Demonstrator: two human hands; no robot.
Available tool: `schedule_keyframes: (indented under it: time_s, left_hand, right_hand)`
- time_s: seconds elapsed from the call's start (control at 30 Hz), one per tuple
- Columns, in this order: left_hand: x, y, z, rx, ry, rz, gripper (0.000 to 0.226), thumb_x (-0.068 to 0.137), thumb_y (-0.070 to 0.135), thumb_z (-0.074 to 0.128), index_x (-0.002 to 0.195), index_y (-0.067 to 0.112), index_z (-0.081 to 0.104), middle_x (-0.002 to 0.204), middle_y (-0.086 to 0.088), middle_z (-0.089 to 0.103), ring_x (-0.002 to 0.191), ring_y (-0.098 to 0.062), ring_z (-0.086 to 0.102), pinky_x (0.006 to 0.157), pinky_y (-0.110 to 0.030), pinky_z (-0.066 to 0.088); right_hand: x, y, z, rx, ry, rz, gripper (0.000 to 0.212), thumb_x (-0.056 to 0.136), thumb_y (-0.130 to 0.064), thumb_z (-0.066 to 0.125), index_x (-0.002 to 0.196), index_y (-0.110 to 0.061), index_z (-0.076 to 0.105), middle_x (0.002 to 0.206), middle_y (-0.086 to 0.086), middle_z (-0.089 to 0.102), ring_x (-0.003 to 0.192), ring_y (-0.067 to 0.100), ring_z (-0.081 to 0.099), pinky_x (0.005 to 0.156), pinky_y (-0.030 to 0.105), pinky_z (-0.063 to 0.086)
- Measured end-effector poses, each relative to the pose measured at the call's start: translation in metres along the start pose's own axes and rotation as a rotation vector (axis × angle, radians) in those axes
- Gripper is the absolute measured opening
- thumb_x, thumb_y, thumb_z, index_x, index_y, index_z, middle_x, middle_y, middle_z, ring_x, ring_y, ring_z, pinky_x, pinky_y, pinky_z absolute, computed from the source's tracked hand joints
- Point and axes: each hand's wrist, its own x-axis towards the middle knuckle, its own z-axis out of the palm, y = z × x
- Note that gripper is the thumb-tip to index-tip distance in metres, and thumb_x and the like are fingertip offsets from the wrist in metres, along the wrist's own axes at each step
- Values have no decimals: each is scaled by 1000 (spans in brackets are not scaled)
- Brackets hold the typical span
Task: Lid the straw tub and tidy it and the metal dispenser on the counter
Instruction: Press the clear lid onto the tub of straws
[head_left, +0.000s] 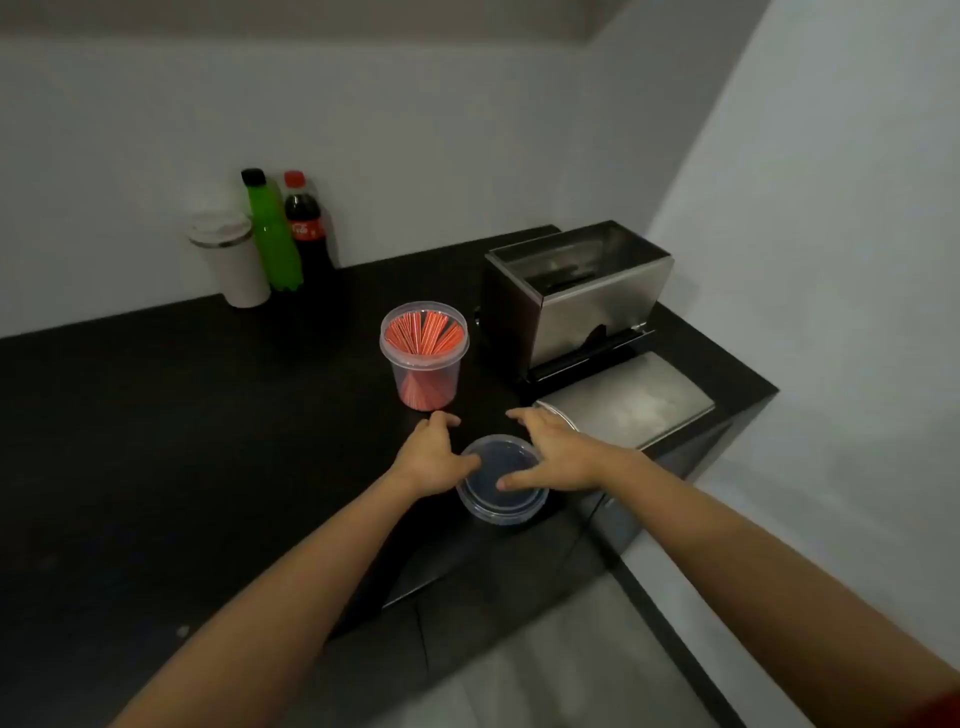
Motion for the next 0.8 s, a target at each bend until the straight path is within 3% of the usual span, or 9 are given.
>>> schedule_keyframes:
  time_s: [0.17, 0.33, 0.53, 0.67, 0.8]
  left_hand:
    - [-3, -3, 6, -65, 18, -74, 64, 83, 24, 68, 138, 15, 37, 135, -10, 46, 116, -18, 51, 86, -27, 47]
    - [-6, -2, 14, -145, 17, -88, 60, 85, 22, 65, 137, 13, 37, 119, -7, 56, 108, -19, 57, 91, -34, 50]
    - [-5, -3, 13, -259, 2, -129, 57, 86, 21, 64, 136, 14, 38, 95, 5, 58, 90, -11, 61, 75, -26, 51]
    - [-5, -3, 9, -313, -3, -152, 48, 89, 29, 61, 131, 15, 43, 98, 0, 60, 92, -15, 62, 80, -31, 52]
    - [-8, 1, 3, -468, -35, -205, 34, 95, 31, 50, 124, 13, 50, 107, -7, 62, 94, -18, 62, 72, -28, 53]
  right_hand:
    - [6, 2, 20, -111, -25, -34, 115, 59, -56, 78, 146, -21, 11, 147, 5, 26, 134, 25, 25, 109, 43, 31]
    - [11, 4, 33, -188, 52, -110, 120, 52, -55, 80, 146, -23, 12, 144, 2, 29, 130, 23, 28, 106, 41, 31]
    - [12, 3, 29, -147, 57, -125, 120, 51, -50, 82, 146, -24, 12, 141, 4, 29, 128, 24, 27, 106, 43, 34]
    - [13, 3, 26, -98, 67, -147, 119, 51, -47, 82, 145, -26, 13, 138, 4, 28, 126, 23, 27, 105, 40, 36]
    - [15, 3, 19, -24, 103, -157, 114, 53, -44, 83, 143, -26, 15, 135, 2, 28, 126, 20, 26, 102, 37, 38]
